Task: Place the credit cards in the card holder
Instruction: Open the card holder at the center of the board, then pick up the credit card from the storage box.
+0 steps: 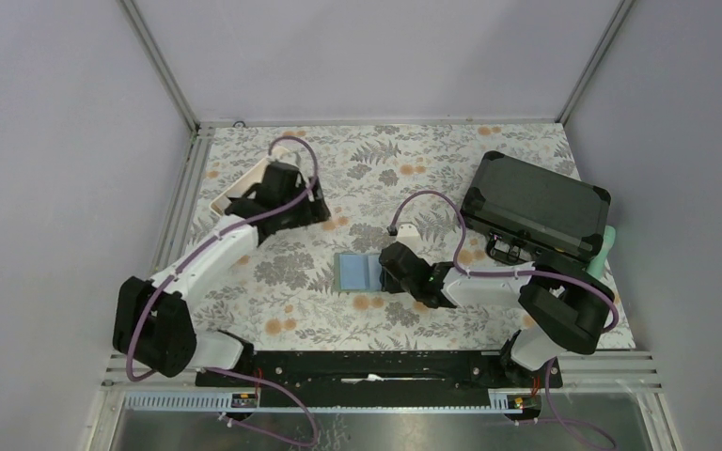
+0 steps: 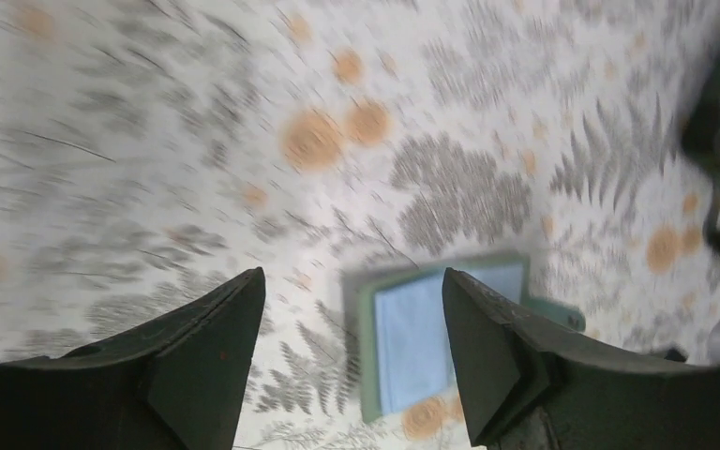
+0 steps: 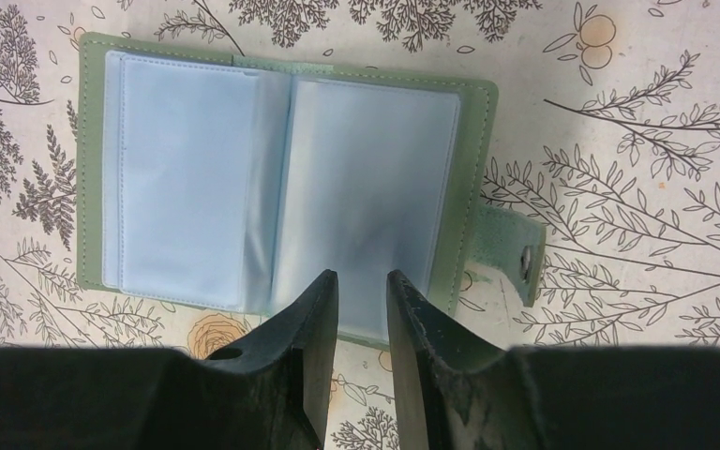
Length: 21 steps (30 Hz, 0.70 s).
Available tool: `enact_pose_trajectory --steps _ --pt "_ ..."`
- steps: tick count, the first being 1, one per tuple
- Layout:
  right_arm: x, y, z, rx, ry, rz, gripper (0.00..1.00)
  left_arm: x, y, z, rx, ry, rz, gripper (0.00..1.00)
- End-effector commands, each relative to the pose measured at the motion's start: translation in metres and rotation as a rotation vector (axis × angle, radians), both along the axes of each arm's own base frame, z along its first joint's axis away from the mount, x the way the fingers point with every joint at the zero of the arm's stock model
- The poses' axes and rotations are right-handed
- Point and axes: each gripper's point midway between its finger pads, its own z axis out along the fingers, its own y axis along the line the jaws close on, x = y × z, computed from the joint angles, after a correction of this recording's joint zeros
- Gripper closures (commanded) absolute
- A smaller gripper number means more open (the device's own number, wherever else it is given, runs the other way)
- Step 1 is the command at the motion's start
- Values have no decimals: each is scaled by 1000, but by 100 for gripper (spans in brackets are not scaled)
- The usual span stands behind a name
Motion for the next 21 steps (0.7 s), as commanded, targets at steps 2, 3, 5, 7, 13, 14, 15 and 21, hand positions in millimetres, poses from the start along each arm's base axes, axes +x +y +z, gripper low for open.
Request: enact_pose_trajectory --steps 2,3,5,7,13,14,15,21 --pt "-2 -8 4 -18 1 6 67 44 74 57 87 -58 163 26" --pt "-2 -8 4 -19 -1 8 67 52 86 58 83 -46 205 27" --pt "-2 -7 5 -18 -3 14 67 69 108 59 65 -37 298 27" --pt "-2 -5 6 -8 -5 23 67 86 124 56 26 -33 373 29" --pt "-4 3 6 28 1 47 67 123 172 30 -22 -40 623 34" --pt "-5 4 6 32 4 51 67 127 177 26 -31 -48 658 35" --pt "-5 4 5 32 6 53 67 129 182 20 -35 -49 691 36" --pt "-8 6 1 38 20 67 67 142 210 8 -37 -110 827 42"
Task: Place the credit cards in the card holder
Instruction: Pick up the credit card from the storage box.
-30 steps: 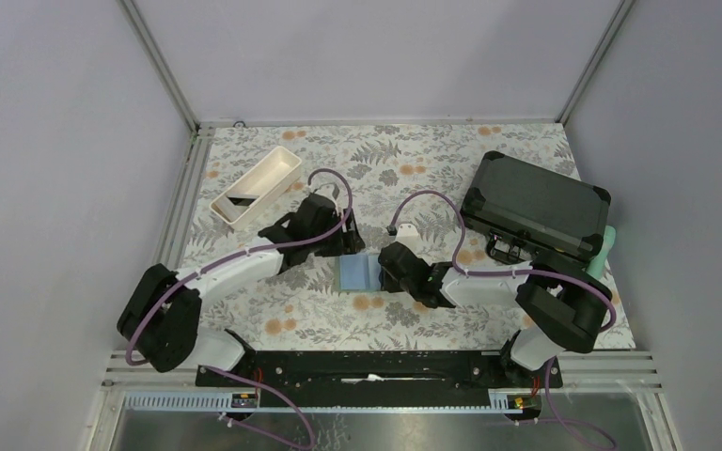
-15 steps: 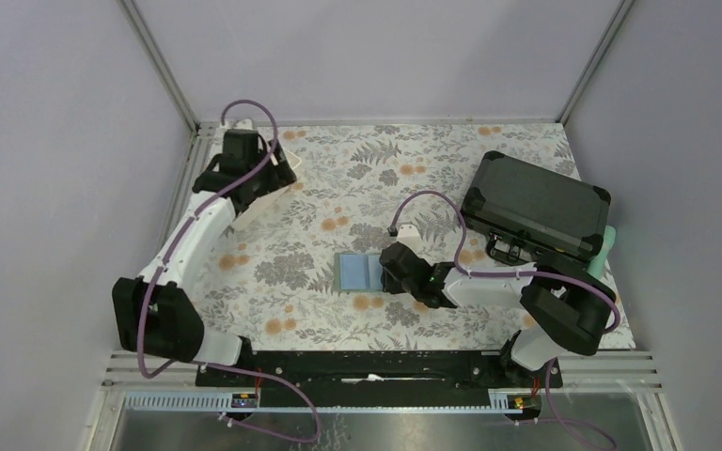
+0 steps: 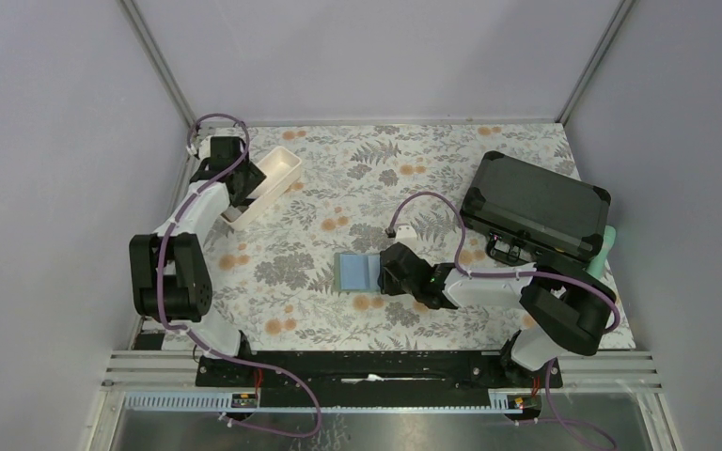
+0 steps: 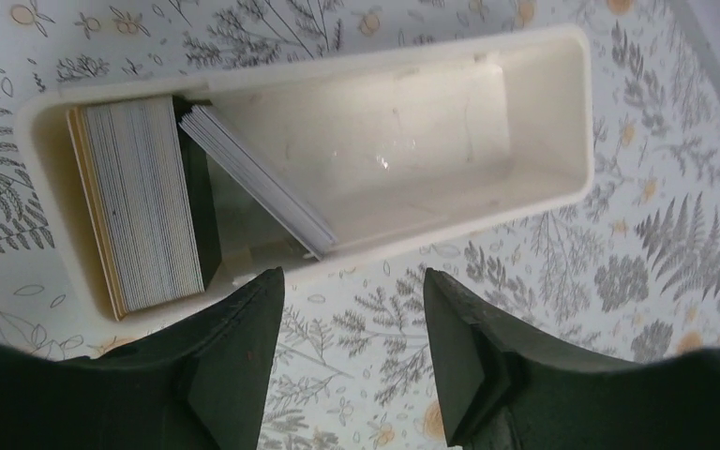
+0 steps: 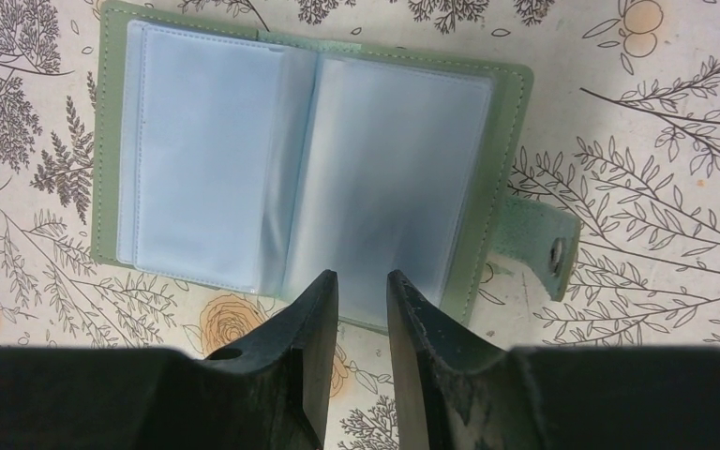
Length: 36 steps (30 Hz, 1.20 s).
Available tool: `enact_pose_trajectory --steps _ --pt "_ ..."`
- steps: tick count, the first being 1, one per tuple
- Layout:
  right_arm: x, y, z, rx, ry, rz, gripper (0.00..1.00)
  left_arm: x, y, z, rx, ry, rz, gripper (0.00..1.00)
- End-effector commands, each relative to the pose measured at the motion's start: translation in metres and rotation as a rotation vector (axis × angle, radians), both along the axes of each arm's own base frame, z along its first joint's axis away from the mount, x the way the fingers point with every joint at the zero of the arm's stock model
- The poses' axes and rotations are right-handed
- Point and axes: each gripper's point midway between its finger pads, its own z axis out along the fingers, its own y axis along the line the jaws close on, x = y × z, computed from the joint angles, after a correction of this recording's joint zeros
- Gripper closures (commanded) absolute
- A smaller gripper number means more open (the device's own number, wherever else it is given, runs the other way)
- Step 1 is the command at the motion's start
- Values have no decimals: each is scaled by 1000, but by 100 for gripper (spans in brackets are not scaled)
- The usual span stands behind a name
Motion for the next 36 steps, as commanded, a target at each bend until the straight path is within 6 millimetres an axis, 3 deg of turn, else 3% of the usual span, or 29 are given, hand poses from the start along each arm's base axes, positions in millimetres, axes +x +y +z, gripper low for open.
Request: enact_pose_trajectory --steps 1,7,13,21,36 --pt "-1 2 0 17 5 21 67 29 25 15 14 -138 142 42" --pt "-3 2 -9 -3 22 30 66 35 32 2 -36 -132 187 45" --pt "-2 5 -9 -2 24 33 67 27 54 17 18 -172 228 47" --pt "-1 7 -8 -2 19 42 67 -11 90 8 160 -54 254 53" --pt "-1 8 -12 -7 30 40 67 -24 98 -16 178 47 244 66"
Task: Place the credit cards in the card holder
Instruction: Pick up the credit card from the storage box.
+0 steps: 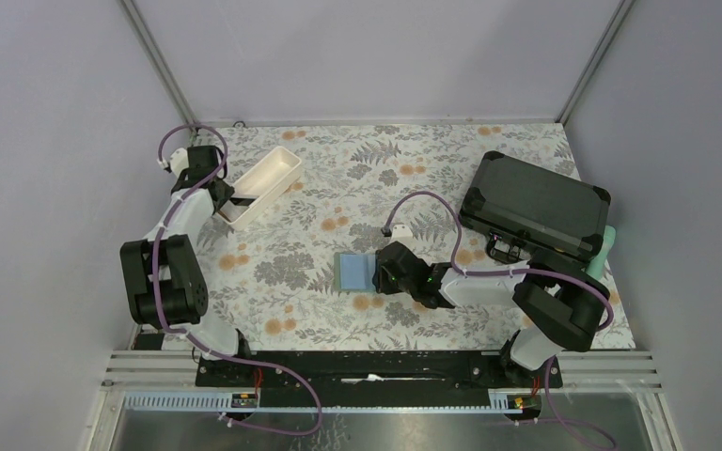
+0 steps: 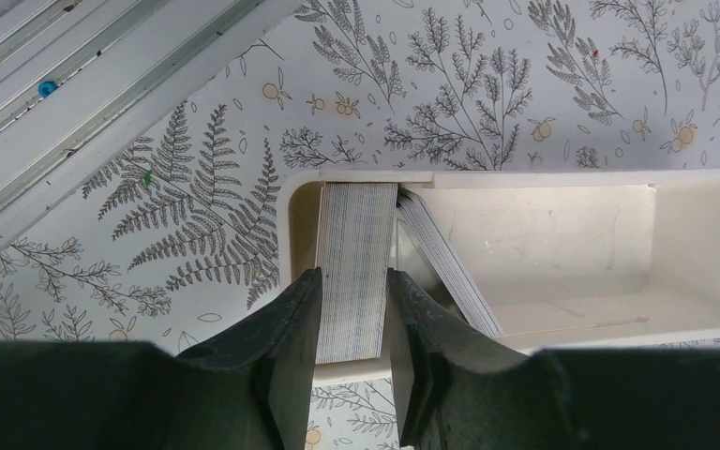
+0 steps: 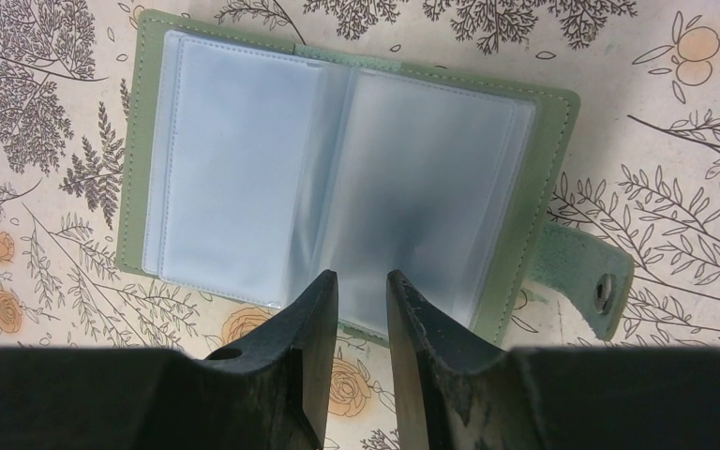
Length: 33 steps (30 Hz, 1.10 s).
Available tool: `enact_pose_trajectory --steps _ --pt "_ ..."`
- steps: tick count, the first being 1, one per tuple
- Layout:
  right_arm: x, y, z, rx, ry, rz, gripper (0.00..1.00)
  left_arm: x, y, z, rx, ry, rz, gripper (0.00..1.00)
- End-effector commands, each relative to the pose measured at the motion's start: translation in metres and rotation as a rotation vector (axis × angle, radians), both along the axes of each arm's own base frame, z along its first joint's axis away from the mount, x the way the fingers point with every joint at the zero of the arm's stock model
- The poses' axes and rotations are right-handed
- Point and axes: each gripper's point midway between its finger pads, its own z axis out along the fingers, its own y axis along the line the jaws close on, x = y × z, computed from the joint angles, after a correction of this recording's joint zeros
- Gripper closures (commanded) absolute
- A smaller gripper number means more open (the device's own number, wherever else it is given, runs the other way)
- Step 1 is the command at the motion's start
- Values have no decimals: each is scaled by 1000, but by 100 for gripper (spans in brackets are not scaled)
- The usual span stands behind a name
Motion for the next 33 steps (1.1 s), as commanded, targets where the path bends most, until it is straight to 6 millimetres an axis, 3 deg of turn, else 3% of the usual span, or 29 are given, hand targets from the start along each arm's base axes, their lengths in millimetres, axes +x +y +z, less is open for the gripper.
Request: enact_pose_trajectory --steps 1,9,33 --pt "-4 -6 -11 -43 36 8 67 1 11 -3 41 20 9 67" --pt "-4 -6 -13 -44 41 2 67 0 17 -14 37 51 19 71" --pt "-6 -7 -19 -53 58 2 67 11 21 -19 19 50 -20 80"
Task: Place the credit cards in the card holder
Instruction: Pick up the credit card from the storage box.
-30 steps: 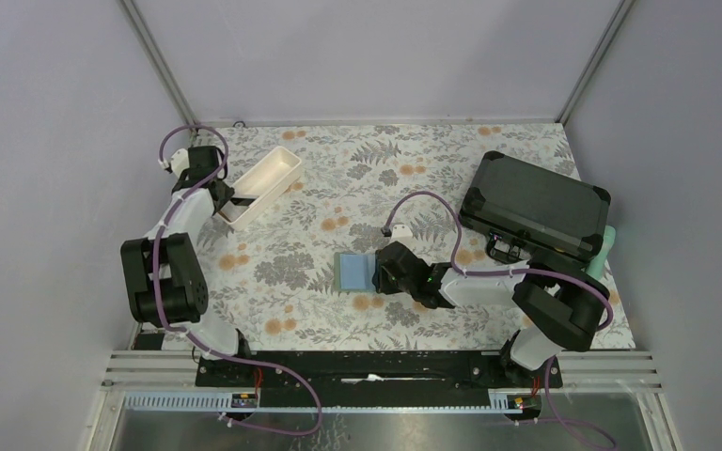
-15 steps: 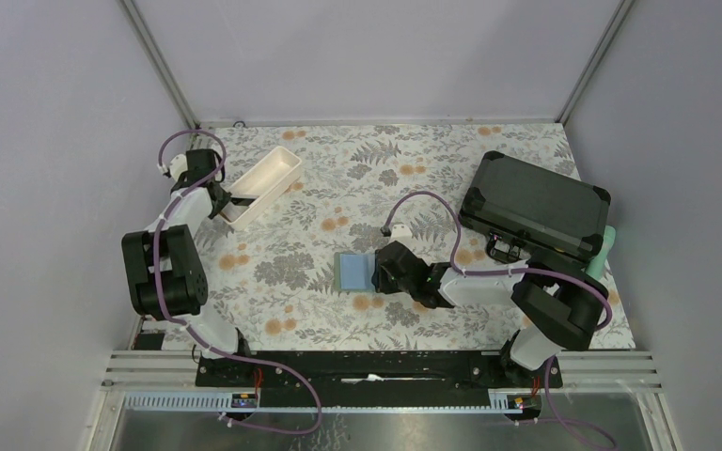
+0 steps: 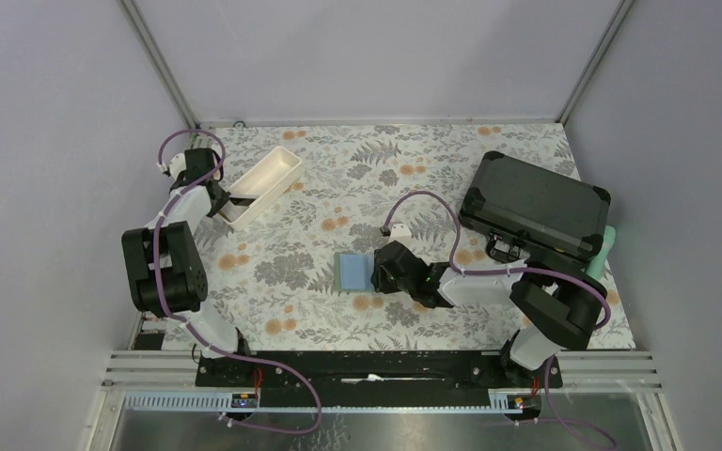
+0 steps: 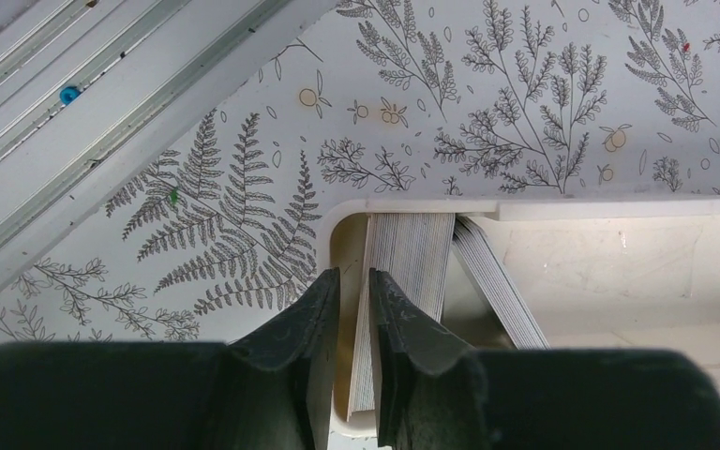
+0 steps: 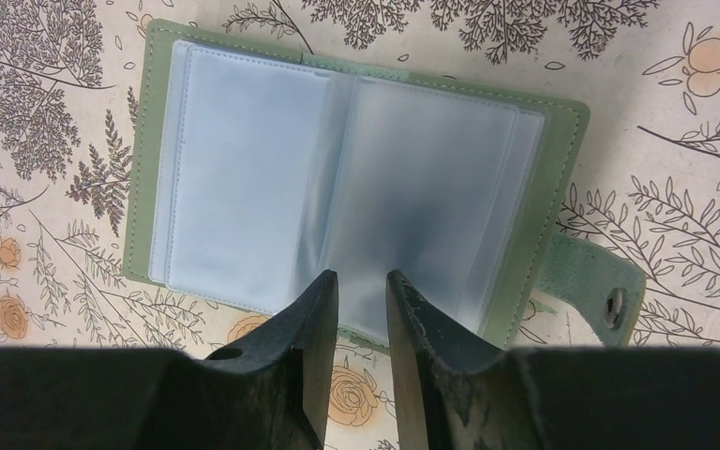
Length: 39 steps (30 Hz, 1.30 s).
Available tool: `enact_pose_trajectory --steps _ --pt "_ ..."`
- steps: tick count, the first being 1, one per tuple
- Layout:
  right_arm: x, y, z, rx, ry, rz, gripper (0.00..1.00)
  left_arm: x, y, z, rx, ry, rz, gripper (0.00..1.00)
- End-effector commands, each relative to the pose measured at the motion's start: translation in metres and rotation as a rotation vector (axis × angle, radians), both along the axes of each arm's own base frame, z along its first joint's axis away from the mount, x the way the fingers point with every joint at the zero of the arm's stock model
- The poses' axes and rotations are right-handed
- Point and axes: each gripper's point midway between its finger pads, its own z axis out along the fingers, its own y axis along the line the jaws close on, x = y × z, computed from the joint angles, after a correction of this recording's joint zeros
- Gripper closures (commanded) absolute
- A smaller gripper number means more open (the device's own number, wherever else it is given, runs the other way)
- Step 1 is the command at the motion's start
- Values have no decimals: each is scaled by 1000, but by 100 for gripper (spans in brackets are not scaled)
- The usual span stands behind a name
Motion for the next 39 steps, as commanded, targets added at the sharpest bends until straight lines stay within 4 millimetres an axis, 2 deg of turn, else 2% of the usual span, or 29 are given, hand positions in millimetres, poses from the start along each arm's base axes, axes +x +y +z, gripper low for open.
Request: enact_pose_trajectory --steps 1,15,21,27,39 --pt "-9 -11 -19 -61 63 4 67 15 3 10 8 -39 -29 80" --pt "-10 -11 -19 -58 67 3 67 15 2 2 -3 -13 -30 84" --pt "-11 -11 -20 -59 70 3 67 15 3 5 0 -20 -23 94" --pt "-11 -11 -20 -55 70 2 67 16 4 14 8 -46 -22 100" --pt "-11 -12 -19 -52 71 1 67 16 6 49 39 -132 -16 100"
